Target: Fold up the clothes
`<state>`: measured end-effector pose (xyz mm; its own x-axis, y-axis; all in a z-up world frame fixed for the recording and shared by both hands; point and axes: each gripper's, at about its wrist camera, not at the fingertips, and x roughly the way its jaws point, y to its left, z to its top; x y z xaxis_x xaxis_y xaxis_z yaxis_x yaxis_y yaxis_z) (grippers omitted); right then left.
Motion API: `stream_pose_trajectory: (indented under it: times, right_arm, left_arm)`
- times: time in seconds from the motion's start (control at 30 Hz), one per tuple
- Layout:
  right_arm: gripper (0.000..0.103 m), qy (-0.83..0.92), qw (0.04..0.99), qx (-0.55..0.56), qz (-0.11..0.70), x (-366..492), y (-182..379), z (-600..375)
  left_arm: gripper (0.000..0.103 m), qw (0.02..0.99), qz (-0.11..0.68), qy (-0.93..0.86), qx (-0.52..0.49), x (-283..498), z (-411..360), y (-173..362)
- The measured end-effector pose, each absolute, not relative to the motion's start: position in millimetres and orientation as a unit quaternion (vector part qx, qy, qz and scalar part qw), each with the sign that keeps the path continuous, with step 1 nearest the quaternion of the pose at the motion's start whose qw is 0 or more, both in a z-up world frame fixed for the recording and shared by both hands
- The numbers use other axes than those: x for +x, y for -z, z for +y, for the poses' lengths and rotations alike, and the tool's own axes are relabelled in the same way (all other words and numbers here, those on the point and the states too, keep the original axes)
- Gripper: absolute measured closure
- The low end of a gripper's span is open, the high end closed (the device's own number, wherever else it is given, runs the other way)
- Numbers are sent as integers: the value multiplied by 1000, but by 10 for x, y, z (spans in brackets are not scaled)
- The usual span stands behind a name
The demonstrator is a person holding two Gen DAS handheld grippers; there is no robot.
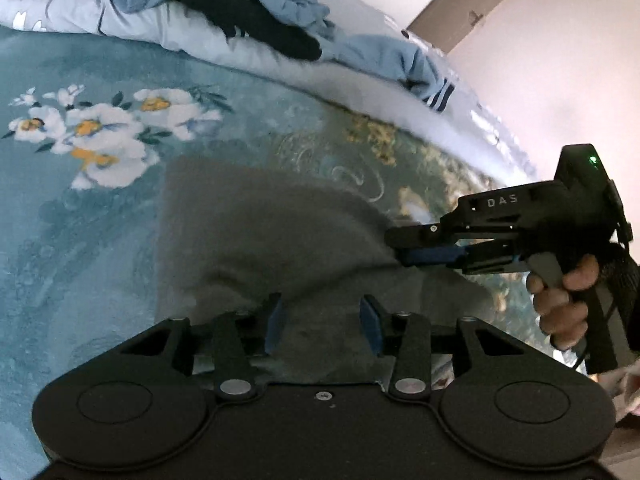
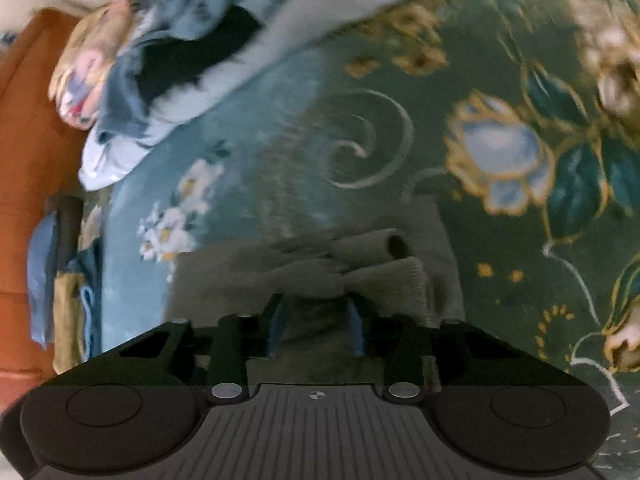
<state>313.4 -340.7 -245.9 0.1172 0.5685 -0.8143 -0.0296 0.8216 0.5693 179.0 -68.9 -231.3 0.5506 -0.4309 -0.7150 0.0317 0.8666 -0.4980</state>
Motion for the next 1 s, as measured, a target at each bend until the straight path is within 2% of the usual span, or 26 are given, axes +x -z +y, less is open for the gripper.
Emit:
stream_pose_trajectory:
  times: [0.07,0.23,0.33,0.4,0.43,0.5,0.57,0.63,0.73,0.77,0.83,0.93,1.0]
  right_arm:
    - [92,-205,709,232,634,3145,2546,-3500]
    - [91,-218,703,245,631,3126,2577,-3560]
    - [80,-245,710,239,615,3095,2435,-3572]
    - [77,-266,729,228,588,3027,2263,-3629]
    - [75,-277,738,222,574,2993,2176,-3658]
    - [61,-284,757,203,552,2930,2043,-3738]
    - [54,-280,770,188,541,2853,1991,-3872]
    - [48,-270,767,196,548,2809,2052,-4000]
    - [46,-247,750,224,571,2757,2234,-4165]
    - [38,-242,746,232,576,2746,2292,-4195]
    - [30,-243,738,250,577,2719,2379,-4225]
    - [30,-247,730,268,579,2720,2491,-4223]
    - [26,-243,728,275,580,2742,2557,-4239]
  left_arm:
    - [61,850,458,130,-223,1807,-680,2342]
    - [61,846,461,121,-239,1851,-656,2285]
    - [57,852,451,114,-241,1818,-576,2141]
    - [53,856,443,109,-243,1796,-523,2046]
    - [48,858,440,106,-243,1786,-496,1998]
    - [37,862,433,101,-245,1764,-443,1903]
    - [26,865,426,96,-246,1742,-390,1807]
    - [23,861,434,81,-251,1748,-302,1844]
    - [16,840,463,66,-276,1815,-179,1996]
    - [12,831,471,69,-289,1835,-141,2055]
    - [8,811,482,89,-318,1869,-92,2175]
    - [5,792,503,105,-329,1928,-69,2331]
    - [5,789,510,106,-325,1953,-57,2393]
